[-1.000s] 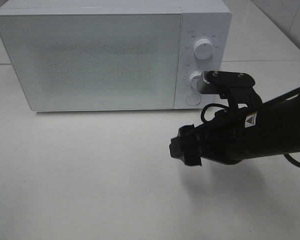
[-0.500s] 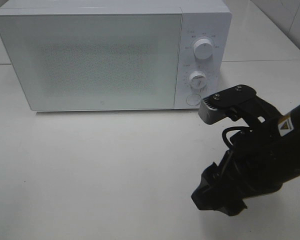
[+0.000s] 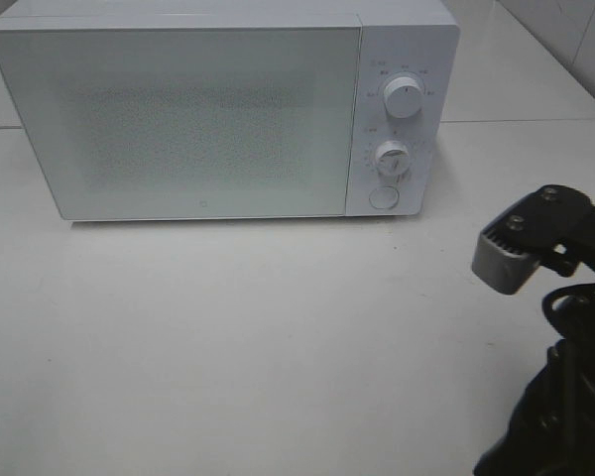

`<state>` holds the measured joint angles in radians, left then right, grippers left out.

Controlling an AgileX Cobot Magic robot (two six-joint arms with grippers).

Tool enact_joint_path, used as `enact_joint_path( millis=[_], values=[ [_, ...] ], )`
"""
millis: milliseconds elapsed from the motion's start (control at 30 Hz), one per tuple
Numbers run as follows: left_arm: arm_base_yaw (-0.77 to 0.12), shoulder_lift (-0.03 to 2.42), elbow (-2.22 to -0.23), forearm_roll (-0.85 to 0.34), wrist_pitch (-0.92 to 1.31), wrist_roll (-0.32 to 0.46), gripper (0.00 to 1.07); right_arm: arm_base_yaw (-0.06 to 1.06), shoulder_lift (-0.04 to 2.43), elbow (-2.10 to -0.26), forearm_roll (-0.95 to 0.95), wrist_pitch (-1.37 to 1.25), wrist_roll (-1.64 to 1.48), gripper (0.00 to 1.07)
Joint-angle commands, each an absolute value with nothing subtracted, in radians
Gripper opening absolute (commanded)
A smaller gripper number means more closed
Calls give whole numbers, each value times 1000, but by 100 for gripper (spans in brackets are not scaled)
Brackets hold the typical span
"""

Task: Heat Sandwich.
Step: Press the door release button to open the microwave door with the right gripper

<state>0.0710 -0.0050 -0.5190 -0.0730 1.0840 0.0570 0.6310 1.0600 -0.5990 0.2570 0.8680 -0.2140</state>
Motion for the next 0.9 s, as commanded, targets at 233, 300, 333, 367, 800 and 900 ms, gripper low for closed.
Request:
enact_joint_path(
  millis=[233, 300, 333, 367, 800, 900],
  values=[
    [75, -21, -518, -73, 1071, 54, 98, 628, 742, -602, 225, 986, -220, 76],
    [75, -21, -518, -73, 1071, 54, 98, 628, 664, -602, 225, 988, -215, 76],
    [75, -21, -518, -73, 1071, 54, 98, 628, 664, -602, 225, 988, -215, 76],
    [75, -21, -518, -73, 1071, 54, 98, 628, 596, -602, 222, 987, -187, 76],
    [75, -21, -518, -73, 1071, 54, 98, 524, 284, -602, 0, 1037, 91, 76],
    [75, -21, -518, -73, 1071, 54, 98, 456, 255, -602, -24, 1044, 91, 76]
  ],
)
